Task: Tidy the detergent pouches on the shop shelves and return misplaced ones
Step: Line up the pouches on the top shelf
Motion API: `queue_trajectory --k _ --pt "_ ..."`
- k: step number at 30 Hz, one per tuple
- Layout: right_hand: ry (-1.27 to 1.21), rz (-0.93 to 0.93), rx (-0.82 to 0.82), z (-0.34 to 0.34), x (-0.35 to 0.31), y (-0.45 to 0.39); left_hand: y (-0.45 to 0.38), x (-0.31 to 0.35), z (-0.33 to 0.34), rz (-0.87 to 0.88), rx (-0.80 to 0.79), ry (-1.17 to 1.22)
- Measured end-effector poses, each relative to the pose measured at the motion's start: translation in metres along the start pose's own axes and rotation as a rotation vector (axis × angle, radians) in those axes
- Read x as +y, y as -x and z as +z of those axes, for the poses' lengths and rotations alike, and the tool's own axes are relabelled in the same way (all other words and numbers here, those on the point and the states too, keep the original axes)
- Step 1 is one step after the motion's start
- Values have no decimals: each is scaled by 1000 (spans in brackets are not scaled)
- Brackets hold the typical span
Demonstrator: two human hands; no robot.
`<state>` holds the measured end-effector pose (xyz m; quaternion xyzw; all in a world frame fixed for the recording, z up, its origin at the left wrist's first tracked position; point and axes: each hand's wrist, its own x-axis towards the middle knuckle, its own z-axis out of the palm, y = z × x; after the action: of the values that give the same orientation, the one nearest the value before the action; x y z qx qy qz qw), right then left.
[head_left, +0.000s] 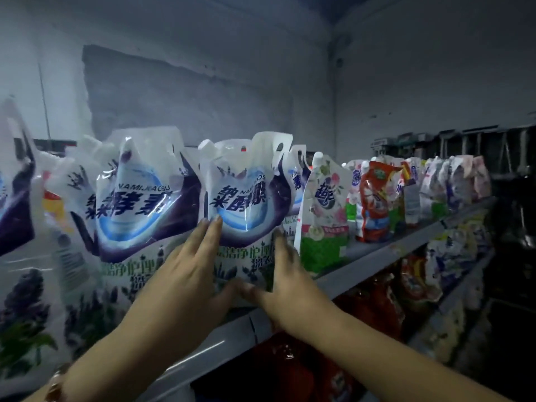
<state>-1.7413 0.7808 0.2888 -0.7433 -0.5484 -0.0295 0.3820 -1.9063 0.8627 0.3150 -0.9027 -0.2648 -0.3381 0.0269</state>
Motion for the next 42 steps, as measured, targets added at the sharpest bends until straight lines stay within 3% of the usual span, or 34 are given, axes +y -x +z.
queue_trajectory --k 3,6,9,12,15,23,31,42 --pt "7 -117 102 11 15 -8 -2 9 11 -83 59 -72" --pt "-62 -232 220 11 36 -21 -9 18 25 -166 8 -47" --pt "-264 -250 269 5 55 -36 -14 22 38 -258 -16 179" --pt "-350 -328 290 3 71 -51 -23 33 51 -404 58 384" --pt "-386 -389 253 2 83 -60 -31 39 70 -461 77 382" --pt "-455 -385 95 -18 106 -86 -51 65 103 -561 323 197" --pt "-460 -389 72 -23 129 -89 -64 79 115 -512 287 175" --pt "-486 -433 42 -6 120 -54 -52 62 97 -543 81 -10"
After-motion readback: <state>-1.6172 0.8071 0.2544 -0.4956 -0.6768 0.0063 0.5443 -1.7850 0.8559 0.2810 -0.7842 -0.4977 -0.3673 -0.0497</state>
